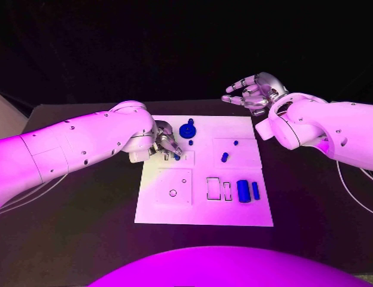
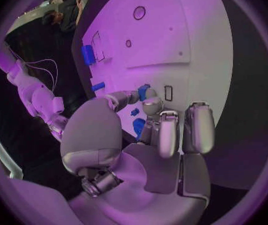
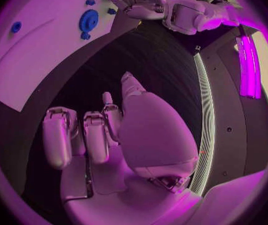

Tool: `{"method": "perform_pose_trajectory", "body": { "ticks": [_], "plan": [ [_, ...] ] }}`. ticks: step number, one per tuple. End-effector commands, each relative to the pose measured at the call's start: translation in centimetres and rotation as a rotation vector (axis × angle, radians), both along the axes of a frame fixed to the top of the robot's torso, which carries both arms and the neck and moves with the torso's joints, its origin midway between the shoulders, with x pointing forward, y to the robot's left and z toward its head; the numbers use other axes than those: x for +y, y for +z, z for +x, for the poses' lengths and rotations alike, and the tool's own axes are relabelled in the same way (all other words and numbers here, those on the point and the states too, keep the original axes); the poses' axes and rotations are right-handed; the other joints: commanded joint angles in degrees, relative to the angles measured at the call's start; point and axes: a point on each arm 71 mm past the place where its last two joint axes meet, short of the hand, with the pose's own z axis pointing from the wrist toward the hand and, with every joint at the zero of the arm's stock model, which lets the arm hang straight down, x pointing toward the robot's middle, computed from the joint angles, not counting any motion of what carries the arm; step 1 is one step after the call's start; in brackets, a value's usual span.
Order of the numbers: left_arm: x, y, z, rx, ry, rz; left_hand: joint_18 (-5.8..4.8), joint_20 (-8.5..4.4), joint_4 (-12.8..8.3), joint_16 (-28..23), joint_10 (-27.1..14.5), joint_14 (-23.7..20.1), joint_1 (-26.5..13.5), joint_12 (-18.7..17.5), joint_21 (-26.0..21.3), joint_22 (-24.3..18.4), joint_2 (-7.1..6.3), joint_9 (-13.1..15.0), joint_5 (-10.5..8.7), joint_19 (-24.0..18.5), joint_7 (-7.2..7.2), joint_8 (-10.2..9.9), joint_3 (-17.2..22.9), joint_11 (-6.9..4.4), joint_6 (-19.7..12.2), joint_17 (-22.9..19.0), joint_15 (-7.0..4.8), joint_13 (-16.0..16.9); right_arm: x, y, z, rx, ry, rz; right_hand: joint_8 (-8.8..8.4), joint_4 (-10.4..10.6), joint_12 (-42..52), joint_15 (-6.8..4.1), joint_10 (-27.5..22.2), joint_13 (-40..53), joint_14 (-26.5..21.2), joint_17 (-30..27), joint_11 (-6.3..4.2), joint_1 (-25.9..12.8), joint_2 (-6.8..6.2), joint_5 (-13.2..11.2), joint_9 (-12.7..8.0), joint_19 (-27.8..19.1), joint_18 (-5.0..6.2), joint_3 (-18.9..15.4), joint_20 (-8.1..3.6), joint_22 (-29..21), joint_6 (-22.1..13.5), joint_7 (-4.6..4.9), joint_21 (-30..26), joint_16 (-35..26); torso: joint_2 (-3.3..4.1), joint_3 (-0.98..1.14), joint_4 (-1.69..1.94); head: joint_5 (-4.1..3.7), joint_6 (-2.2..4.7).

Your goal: Assemble the parts on the task board

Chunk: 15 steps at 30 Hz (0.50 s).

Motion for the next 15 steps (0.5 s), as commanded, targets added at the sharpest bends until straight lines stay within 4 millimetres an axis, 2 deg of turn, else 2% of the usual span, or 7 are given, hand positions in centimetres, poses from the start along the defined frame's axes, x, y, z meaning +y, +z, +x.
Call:
{"method": "perform_pose_trajectory", "body": {
  "ticks": [1, 8, 10, 15],
  "plan": [
    [-0.28, -0.15, -0.08, -0.003, 0.003, -0.005, -0.49, 0.0, -10.9, 0.2, 0.2, 5.9, 0.6, 0.1, 0.3, 0.4, 0.15, -0.2, 0.06, 0.3, -0.32, -0.4, 11.1, 0.01, 0.5, 15.1, -0.4, 0.0, 0.18, -0.01, -0.07, -0.002, 0.02, -0.006, 0.36, 0.0, -0.3, 0.07, -0.4, 3.5, 5.0, 11.5, 0.07, -0.5, -0.29, 0.3, 0.0, 2.6, 1.16, 0.2, 0.05, 9.5, -0.6, 0.02, -0.2, -0.2, -0.01, -0.02, 0.03, 0.02, 0.01],
    [-0.39, -0.18, -0.09, 0.001, -0.001, 0.0, -0.49, -0.02, -10.7, 0.2, 0.3, 5.9, 0.4, 0.2, 0.3, 0.4, 0.43, -0.2, -0.05, 0.3, -0.37, -0.5, 11.1, -0.02, 0.6, 15.1, -0.42, 0.1, 0.19, -0.03, -0.06, -0.001, 0.021, -0.006, 0.41, 0.0, -0.2, 0.07, -0.4, 3.6, 5.0, 11.5, 0.07, -0.5, -0.3, 0.4, 0.0, 2.6, 1.16, 0.3, 0.05, 9.5, -0.6, 0.02, -0.2, -0.2, 0.01, -0.04, 0.03, 0.06, 0.01],
    [-0.39, -0.2, -0.07, 0.003, -0.001, 0.003, -0.5, -0.06, -10.4, 0.2, 0.5, 5.9, -0.3, 0.3, 0.3, 0.5, 1.12, -0.1, -0.2, 0.4, -0.49, -0.6, 11.1, -0.11, 0.8, 15.1, -0.48, 0.3, 0.2, -0.06, -0.06, -0.001, 0.021, -0.006, 0.41, 0.0, -0.2, 0.07, -0.4, 3.6, 5.0, 11.5, 0.07, -0.5, -0.3, 0.4, 0.0, 2.6, 1.16, 0.3, 0.05, 9.5, -0.6, 0.02, -0.2, -0.2, -0.02, -0.02, 0.0, 0.11, 0.01],
    [-0.39, -0.23, -0.08, 0.008, -0.004, 0.007, -0.5, -0.08, -10.2, 0.2, 0.6, 5.9, -0.6, 0.4, 0.3, 0.4, 1.41, -0.1, -0.24, 0.4, -0.53, -0.7, 11.2, -0.14, 0.9, 15.1, -0.51, 0.4, 0.2, -0.1, -0.07, 0.0, 0.021, -0.006, 0.41, 0.0, -0.2, 0.07, -0.4, 3.6, 5.0, 11.5, 0.07, -0.5, -0.3, 0.4, 0.0, 2.6, 1.16, 0.3, 0.05, 9.5, -0.6, 0.02, -0.2, -0.2, -0.01, -0.02, 0.0, 0.07, 0.01]
  ]
}}
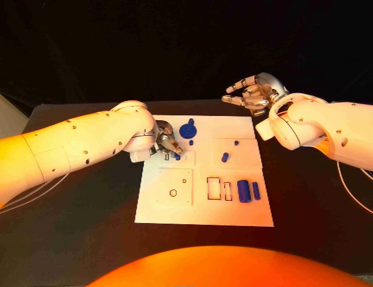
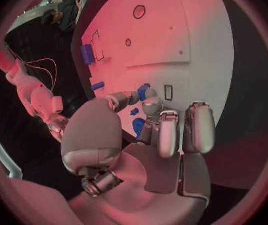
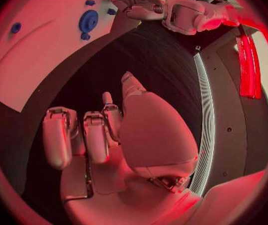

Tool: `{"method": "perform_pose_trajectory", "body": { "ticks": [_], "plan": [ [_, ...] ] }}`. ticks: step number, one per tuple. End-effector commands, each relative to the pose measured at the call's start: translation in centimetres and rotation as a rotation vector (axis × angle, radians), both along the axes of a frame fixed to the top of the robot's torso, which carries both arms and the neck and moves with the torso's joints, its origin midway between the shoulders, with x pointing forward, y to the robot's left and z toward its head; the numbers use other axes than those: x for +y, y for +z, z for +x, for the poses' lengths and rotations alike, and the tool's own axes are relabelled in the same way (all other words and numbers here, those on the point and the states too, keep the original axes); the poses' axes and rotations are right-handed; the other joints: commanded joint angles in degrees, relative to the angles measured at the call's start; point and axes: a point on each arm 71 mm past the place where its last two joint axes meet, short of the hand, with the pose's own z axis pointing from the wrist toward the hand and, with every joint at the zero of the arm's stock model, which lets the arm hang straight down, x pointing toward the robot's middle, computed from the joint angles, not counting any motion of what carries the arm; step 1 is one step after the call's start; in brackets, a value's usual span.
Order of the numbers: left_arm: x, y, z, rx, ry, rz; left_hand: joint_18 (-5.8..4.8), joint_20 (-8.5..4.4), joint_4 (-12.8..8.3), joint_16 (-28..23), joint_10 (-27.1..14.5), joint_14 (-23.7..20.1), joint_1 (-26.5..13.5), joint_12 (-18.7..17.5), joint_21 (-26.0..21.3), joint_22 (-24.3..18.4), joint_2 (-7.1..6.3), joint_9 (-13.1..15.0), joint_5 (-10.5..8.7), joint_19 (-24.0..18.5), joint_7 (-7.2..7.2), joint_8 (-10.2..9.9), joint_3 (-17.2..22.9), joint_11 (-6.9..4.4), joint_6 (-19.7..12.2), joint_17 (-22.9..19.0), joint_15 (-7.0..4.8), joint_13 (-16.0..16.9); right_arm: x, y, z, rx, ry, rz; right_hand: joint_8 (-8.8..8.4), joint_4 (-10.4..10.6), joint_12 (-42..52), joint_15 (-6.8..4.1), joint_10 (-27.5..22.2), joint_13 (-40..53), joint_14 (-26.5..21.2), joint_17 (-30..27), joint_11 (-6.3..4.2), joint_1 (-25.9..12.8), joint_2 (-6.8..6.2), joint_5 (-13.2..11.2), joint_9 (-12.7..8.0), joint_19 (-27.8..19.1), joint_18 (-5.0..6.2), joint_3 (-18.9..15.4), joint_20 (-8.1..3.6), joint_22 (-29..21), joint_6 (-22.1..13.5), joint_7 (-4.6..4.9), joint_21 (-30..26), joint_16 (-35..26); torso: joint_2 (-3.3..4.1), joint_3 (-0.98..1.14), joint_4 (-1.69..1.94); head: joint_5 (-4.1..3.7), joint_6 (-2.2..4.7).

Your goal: Assemble the parts on the task board

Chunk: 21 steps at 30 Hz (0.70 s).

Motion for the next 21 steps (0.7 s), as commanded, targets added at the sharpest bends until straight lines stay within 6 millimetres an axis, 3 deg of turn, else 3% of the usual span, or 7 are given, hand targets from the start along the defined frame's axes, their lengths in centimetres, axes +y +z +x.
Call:
{"method": "perform_pose_trajectory", "body": {
  "ticks": [1, 21],
  "plan": [
    [-0.29, -0.22, -0.19, 0.01, -0.011, 0.003, -0.49, -0.09, -10.5, 0.2, 0.2, 6.0, 0.1, 0.3, 0.3, 0.4, 0.67, 0.1, -0.04, 0.4, -0.35, -0.1, 10.9, -0.12, 0.1, 15.1, -0.46, 0.0, 0.17, -0.05, -0.05, -0.001, 0.021, -0.006, 0.19, 0.0, -0.2, 0.07, -0.4, 3.5, 5.0, 11.5, 0.07, -0.3, -0.07, 0.4, 0.0, 2.6, 1.17, 0.3, 0.05, 9.5, -0.4, -0.17, -0.2, -0.2, 0.0, 0.01, -0.03, -0.03, 0.01],
    [-0.55, -0.13, -0.49, -0.003, -0.046, 0.02, -0.5, -0.19, -11.7, 0.2, 0.2, 6.0, 0.3, 0.2, 0.3, 0.5, 0.25, 0.2, 0.09, 0.4, -0.49, -0.3, 11.0, -0.28, 0.3, 15.1, -0.59, -0.1, 0.11, -0.22, -0.1, 0.002, 0.021, -0.006, 0.19, 0.0, -0.2, 0.07, -0.4, 3.5, 5.0, 11.5, 0.07, -0.3, -0.07, 0.4, 0.0, 2.6, 1.17, 0.3, 0.05, 9.5, -0.4, -0.17, -0.2, -0.2, -0.04, -0.03, 0.02, -0.07, 0.01]
  ]
}}
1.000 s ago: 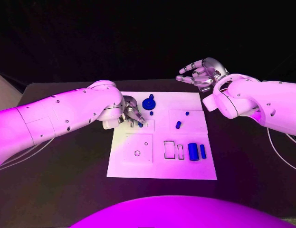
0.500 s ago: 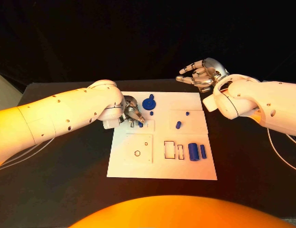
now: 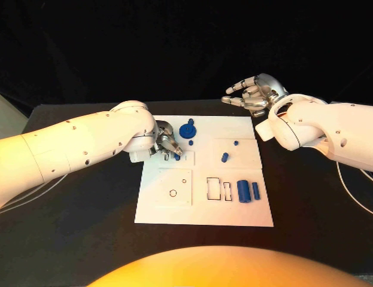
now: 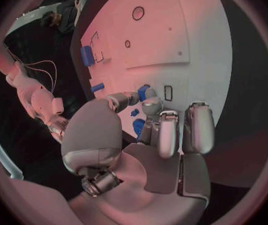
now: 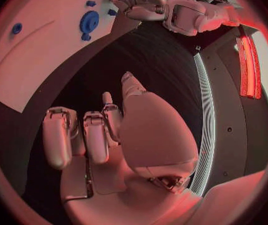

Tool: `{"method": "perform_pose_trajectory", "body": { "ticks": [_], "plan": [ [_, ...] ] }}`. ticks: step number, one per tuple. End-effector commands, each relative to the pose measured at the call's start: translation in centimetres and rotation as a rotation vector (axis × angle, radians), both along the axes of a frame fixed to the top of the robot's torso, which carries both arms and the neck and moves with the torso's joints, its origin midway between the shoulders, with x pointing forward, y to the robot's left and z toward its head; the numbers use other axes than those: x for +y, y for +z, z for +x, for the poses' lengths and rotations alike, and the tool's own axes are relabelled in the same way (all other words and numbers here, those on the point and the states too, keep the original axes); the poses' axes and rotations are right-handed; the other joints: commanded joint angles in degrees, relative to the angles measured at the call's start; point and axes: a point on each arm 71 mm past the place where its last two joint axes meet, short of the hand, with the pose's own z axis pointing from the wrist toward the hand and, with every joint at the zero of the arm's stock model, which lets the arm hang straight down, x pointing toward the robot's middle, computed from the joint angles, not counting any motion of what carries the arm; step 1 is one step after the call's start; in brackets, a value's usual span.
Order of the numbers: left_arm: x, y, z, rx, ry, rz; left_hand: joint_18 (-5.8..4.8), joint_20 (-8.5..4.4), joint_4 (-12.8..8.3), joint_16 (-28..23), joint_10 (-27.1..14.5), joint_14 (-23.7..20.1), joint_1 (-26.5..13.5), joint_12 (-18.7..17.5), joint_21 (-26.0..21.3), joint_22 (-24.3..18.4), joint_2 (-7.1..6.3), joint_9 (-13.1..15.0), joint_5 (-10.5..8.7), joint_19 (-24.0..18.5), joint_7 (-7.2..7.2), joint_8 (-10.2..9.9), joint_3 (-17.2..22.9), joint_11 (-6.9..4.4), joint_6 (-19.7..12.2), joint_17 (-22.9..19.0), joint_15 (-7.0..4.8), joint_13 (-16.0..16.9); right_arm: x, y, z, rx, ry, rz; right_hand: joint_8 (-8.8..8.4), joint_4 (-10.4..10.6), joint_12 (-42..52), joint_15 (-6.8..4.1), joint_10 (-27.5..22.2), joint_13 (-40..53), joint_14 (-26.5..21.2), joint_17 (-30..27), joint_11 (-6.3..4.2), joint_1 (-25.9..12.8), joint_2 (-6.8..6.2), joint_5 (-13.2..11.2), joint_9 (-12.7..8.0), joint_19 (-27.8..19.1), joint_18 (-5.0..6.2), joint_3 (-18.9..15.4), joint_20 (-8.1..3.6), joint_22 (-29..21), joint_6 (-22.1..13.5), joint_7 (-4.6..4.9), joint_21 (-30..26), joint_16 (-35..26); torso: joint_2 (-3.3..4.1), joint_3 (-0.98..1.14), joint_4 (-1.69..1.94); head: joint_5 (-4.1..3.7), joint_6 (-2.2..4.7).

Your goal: Assemble the parts on the task board

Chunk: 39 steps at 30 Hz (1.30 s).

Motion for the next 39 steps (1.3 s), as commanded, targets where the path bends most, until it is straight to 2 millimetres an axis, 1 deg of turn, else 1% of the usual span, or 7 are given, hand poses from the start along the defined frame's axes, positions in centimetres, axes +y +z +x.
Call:
{"method": "perform_pose_trajectory", "body": {
  "ticks": [1, 7, 12, 21, 34, 36, 39],
  "plan": [
    [-0.44, -0.17, -0.34, -0.002, -0.031, 0.006, -0.49, 0.01, -11.5, 0.2, 0.3, 5.9, 0.3, 0.3, 0.3, 0.4, 0.02, 0.1, 0.38, 0.2, -0.42, 0.0, 11.1, -0.3, 0.2, 15.1, -0.27, 0.1, 0.14, -0.01, -0.05, -0.003, 0.02, -0.006, 0.2, 0.0, -0.2, 0.07, -0.4, 3.5, 5.0, 11.5, 0.07, -0.3, -0.08, 0.4, 0.0, 2.6, 1.16, 0.3, 0.05, 9.5, -0.4, -0.16, -0.2, -0.2, 0.0, -0.02, 0.03, 0.01, 0.01],
    [-0.4, -0.12, -0.36, -0.011, -0.03, 0.003, -0.51, 0.0, -10.9, 0.2, 0.8, 5.9, -0.6, 0.5, 0.3, 0.4, -0.08, 0.2, 0.16, 0.2, -0.49, -0.2, 9.9, -0.3, 0.6, 15.1, -0.26, 0.4, 0.12, -0.02, -0.07, -0.003, 0.02, -0.006, 0.2, 0.0, -0.2, 0.07, -0.4, 3.5, 5.0, 11.5, 0.07, -0.3, -0.08, 0.4, 0.0, 2.6, 1.16, 0.3, 0.05, 9.5, -0.4, -0.16, -0.2, -0.2, -0.03, -0.04, 0.0, 0.01, 0.01],
    [-0.32, -0.09, -0.35, -0.016, -0.027, -0.001, -0.51, -0.06, -9.9, 0.2, 1.1, 5.9, -2.0, 0.4, 0.1, 0.3, -0.73, 0.4, -0.02, 0.2, -0.82, -0.6, 7.5, -0.48, 0.7, 15.1, -0.37, 0.4, 0.08, -0.03, -0.07, -0.004, 0.019, -0.006, 0.2, 0.0, -0.2, 0.07, -0.4, 3.5, 5.0, 11.5, 0.07, -0.3, -0.08, 0.4, 0.0, 2.6, 1.16, 0.3, 0.05, 9.5, -0.4, -0.16, -0.2, -0.2, -0.03, -0.02, -0.02, 0.03, 0.01],
    [-0.16, -0.06, -0.3, -0.023, -0.02, -0.007, -0.52, -0.37, -5.5, 0.2, 1.1, 5.9, -4.9, 0.5, -0.2, 0.3, -1.74, 0.4, -0.6, 0.3, -1.37, -2.0, -0.1, -0.84, 1.9, 15.1, -0.69, 0.7, 0.04, -0.05, -0.06, -0.005, 0.017, -0.005, 0.27, 0.0, -0.4, 0.07, -0.6, 3.3, 4.9, 11.3, 0.08, -0.3, -0.11, 0.4, 0.0, 2.6, 1.2, 0.3, 0.05, 9.4, -0.5, -0.15, -0.4, -0.3, 0.04, -0.04, -0.02, -0.01, 0.01],
    [0.29, -0.01, -0.18, -0.033, -0.003, -0.008, -0.51, -0.4, -2.0, 0.2, 1.0, 5.9, -5.5, 0.5, -0.4, 0.2, -2.38, 0.5, -0.9, 0.3, -1.33, -3.0, -6.8, -0.81, 2.8, 15.1, -0.69, 0.8, -0.05, -0.06, -0.04, -0.007, 0.013, -0.004, 0.28, 0.0, -0.6, 0.08, -0.8, 3.1, 4.8, 10.8, 0.09, -0.4, -0.14, 0.3, 0.0, 2.4, 1.3, 0.3, 0.05, 9.1, -0.6, -0.14, -0.8, -0.5, -0.01, -0.02, -0.01, 0.0, 0.01],
    [0.3, 0.01, -0.2, -0.035, -0.002, -0.01, -0.51, -0.38, -0.7, 0.2, 1.0, 5.9, -5.7, 0.6, -0.4, 0.2, -2.92, 0.6, -1.08, 0.3, -1.3, -3.3, -9.9, -0.78, 3.1, 15.1, -0.65, 1.0, -0.05, -0.07, -0.03, -0.007, 0.013, -0.003, 0.28, 0.0, -0.6, 0.08, -0.8, 3.1, 4.8, 10.8, 0.09, -0.4, -0.14, 0.3, 0.0, 2.4, 1.3, 0.3, 0.05, 9.1, -0.6, -0.14, -0.9, -0.6, 0.0, -0.03, 0.0, -0.01, 0.01],
    [0.31, 0.04, -0.23, -0.037, -0.001, -0.012, -0.52, -0.39, 0.5, 0.2, 1.0, 5.9, -5.4, 0.6, -0.4, 0.2, -2.94, 0.6, -1.37, 0.4, -1.27, -3.6, -11.9, -0.77, 3.2, 15.1, -0.65, 1.1, -0.06, -0.08, -0.02, -0.007, 0.013, -0.003, 0.28, 0.0, -0.7, 0.08, -0.9, 3.0, 4.7, 10.7, 0.1, -0.5, -0.14, 0.3, 0.0, 2.4, 1.33, 0.3, 0.05, 9.0, -0.6, -0.13, -1.0, -0.6, 0.0, -0.02, -0.04, 0.04, 0.01]
  ]
}}
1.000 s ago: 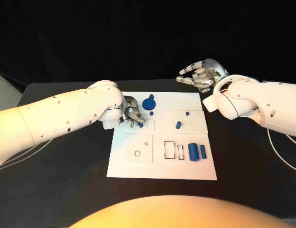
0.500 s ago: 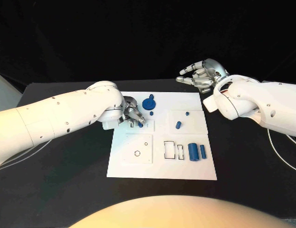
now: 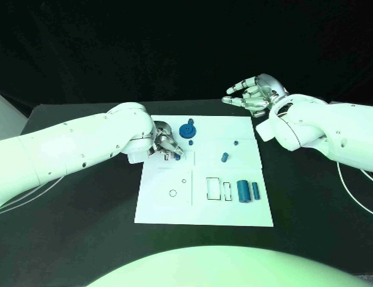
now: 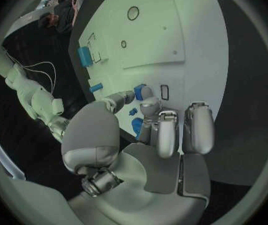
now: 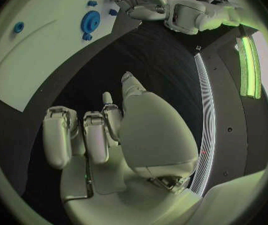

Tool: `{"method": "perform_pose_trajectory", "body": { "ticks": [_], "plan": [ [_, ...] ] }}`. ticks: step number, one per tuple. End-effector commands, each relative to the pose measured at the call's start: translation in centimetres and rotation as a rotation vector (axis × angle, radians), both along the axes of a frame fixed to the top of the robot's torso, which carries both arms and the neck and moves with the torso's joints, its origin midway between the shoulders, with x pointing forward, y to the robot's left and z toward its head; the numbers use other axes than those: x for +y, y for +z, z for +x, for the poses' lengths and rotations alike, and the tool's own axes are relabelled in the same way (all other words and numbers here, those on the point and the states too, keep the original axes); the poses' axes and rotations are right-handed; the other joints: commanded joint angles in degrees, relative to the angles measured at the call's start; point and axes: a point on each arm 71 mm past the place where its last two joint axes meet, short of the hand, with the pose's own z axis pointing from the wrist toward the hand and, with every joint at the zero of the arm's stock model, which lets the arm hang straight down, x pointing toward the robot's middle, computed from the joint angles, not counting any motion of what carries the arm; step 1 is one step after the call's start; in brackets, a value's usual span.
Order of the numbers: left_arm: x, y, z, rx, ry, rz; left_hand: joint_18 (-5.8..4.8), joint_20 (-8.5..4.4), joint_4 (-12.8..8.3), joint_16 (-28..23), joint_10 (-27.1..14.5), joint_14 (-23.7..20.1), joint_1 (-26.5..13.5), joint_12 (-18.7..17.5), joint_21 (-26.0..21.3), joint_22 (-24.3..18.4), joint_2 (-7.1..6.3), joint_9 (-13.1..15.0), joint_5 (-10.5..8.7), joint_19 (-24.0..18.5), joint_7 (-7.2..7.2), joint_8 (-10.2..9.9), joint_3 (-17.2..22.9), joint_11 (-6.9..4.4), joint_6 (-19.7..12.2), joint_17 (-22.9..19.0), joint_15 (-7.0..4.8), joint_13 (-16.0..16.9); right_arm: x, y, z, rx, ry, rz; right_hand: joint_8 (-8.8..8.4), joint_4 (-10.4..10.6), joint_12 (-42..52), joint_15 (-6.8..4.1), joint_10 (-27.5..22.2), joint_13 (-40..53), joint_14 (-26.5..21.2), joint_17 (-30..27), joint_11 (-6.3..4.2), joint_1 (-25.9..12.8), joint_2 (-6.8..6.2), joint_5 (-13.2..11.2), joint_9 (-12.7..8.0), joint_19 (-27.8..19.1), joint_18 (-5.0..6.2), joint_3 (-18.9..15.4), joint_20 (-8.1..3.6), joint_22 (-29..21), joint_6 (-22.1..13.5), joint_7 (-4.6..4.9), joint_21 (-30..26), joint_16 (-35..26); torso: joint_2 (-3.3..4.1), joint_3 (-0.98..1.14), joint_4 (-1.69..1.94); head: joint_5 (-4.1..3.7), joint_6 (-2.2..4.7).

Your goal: Assemble the parts on the task board

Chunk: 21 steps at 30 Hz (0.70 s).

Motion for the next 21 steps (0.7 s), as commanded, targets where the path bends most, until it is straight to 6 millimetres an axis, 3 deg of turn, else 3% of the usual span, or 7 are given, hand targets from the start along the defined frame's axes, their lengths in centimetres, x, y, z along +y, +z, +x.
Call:
{"method": "perform_pose_trajectory", "body": {
  "ticks": [1, 2, 6, 9, 15, 21],
  "plan": [
    [-0.2, 0.1, -0.1, -0.012, -0.004, -0.015, -0.51, -0.18, 1.1, 0.2, 0.2, 6.0, 0.1, 0.4, -0.2, 0.2, -0.15, 0.1, -0.73, 0.2, 0.11, -0.5, -1.7, -0.12, 0.3, 15.1, -0.23, 0.2, 0.1, 0.0, 0.0, -0.007, 0.016, -0.003, 0.28, 0.0, -0.5, 0.08, -0.5, 3.0, 4.7, 10.7, 0.09, -0.5, -0.14, 0.3, 0.0, 2.4, 0.45, 0.3, 0.05, 9.0, -0.4, 0.07, -0.3, -0.4, -0.02, 0.01, -0.01, 0.04, 0.0],
    [-0.2, 0.1, -0.1, -0.012, -0.003, -0.016, -0.51, -0.18, 1.4, 0.2, 0.2, 6.0, 0.1, 0.4, -0.2, 0.2, -0.11, 0.1, -0.94, 0.2, 0.11, -0.6, -2.1, -0.11, 0.3, 15.1, -0.23, 0.3, 0.1, 0.0, 0.0, -0.007, 0.016, -0.003, 0.28, 0.0, -0.5, 0.08, -0.5, 3.0, 4.7, 10.7, 0.09, -0.5, -0.14, 0.3, 0.0, 2.4, 0.45, 0.3, 0.05, 9.0, -0.4, 0.07, -0.3, -0.4, -0.03, 0.03, -0.04, 0.0, 0.0],
    [0.0, 0.3, -0.2, -0.015, -0.001, -0.021, -0.51, -0.14, 4.4, 0.2, 0.4, 6.0, 1.0, 0.7, -0.3, 0.3, 0.08, 0.3, -7.66, 0.2, 0.14, -1.0, -5.3, -0.07, 0.6, 15.1, -0.18, 0.6, 0.1, 0.0, 0.0, -0.006, 0.014, -0.003, 0.28, 0.0, -0.5, 0.08, -0.5, 3.0, 4.7, 10.7, 0.09, -0.5, -0.14, 0.3, 0.0, 2.4, 0.45, 0.3, 0.05, 9.0, -0.4, 0.07, -0.3, -0.4, -0.06, 0.03, -0.02, -0.16, 0.0],
    [0.2, 0.6, -0.3, -0.018, 0.001, -0.025, -0.53, -0.13, 5.8, 0.2, 0.5, 6.0, 1.6, 0.9, -0.2, 0.4, 0.09, 0.5, -9.27, 0.3, 0.12, -1.2, -6.6, -0.08, 0.8, 15.1, -0.19, 0.9, 0.0, -0.1, 0.0, -0.006, 0.013, -0.003, 0.29, 0.0, -0.5, 0.08, -0.5, 3.0, 4.7, 10.6, 0.1, -0.6, -0.15, 0.3, 0.0, 2.3, 0.48, 0.2, 0.05, 8.9, -0.4, 0.08, -0.5, -0.5, -0.09, 0.03, 0.0, -0.06, 0.0],
    [0.6, 1.6, -0.3, -0.028, 0.002, -0.03, -0.53, -0.15, 5.9, 0.2, 0.5, 6.0, 2.6, 0.9, -0.2, 0.4, 0.14, 0.6, -9.32, 0.3, 0.07, -1.2, -6.8, -0.12, 0.8, 15.1, -0.22, 1.0, -0.1, -0.1, 0.1, -0.005, 0.01, -0.004, 0.29, 0.0, -0.5, 0.08, -0.5, 3.0, 4.7, 10.6, 0.1, -0.6, -0.15, 0.3, 0.0, 2.3, 0.48, 0.2, 0.05, 8.9, -0.4, 0.08, -0.5, -0.5, -0.11, 0.01, 0.11, -0.14, 0.0],
    [1.3, 3.5, 0.0, -0.047, 0.014, -0.046, -0.39, -0.13, 6.2, 0.2, -0.3, 6.0, 4.2, 0.0, -0.6, -0.2, 0.19, 0.7, -9.15, -0.1, 0.26, -1.5, -7.3, 0.02, 0.2, 15.1, -0.15, -0.3, -0.3, -0.2, 0.1, -0.005, 0.005, -0.005, 0.3, 0.1, -0.5, 0.09, -0.6, 2.9, 4.7, 10.5, 0.11, -0.7, -0.15, 0.3, 0.0, 2.3, 0.5, 0.2, 0.06, 8.9, -0.5, 0.08, -0.5, -0.5, 0.05, 0.04, -0.05, -0.03, 0.0]
  ]
}}
